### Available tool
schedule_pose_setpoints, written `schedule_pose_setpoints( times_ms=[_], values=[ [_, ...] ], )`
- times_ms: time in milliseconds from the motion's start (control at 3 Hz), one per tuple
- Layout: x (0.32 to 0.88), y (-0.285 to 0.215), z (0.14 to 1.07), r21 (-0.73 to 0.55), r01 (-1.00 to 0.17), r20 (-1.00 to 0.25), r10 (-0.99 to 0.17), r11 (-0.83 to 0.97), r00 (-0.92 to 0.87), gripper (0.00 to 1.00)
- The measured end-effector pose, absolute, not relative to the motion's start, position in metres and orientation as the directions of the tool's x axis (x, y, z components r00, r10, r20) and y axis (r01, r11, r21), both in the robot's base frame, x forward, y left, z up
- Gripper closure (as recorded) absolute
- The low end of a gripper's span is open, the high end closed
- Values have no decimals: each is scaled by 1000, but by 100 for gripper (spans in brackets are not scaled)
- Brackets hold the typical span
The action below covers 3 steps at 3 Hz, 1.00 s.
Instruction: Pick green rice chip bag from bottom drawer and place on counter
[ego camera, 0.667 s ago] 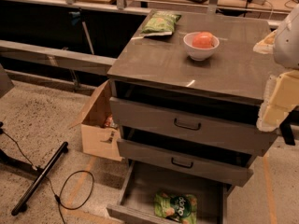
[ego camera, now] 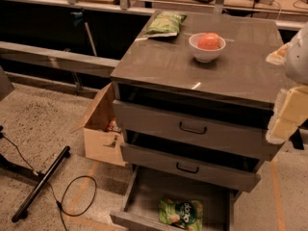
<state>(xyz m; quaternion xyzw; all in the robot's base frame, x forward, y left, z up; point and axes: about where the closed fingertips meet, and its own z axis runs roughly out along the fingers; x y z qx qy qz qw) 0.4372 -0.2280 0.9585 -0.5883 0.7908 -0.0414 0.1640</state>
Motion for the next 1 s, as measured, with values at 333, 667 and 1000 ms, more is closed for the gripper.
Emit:
schedule_pose_setpoints(
  times_ms=[333, 667, 1000],
  values=[
    [436, -247, 916, -250, -909, -259, -927, 334, -270, 0],
    [436, -253, 873, -260, -908, -311, -918, 329, -244, 0],
    [441, -257, 825, -265, -918, -327, -923, 296, -203, 0]
  ],
)
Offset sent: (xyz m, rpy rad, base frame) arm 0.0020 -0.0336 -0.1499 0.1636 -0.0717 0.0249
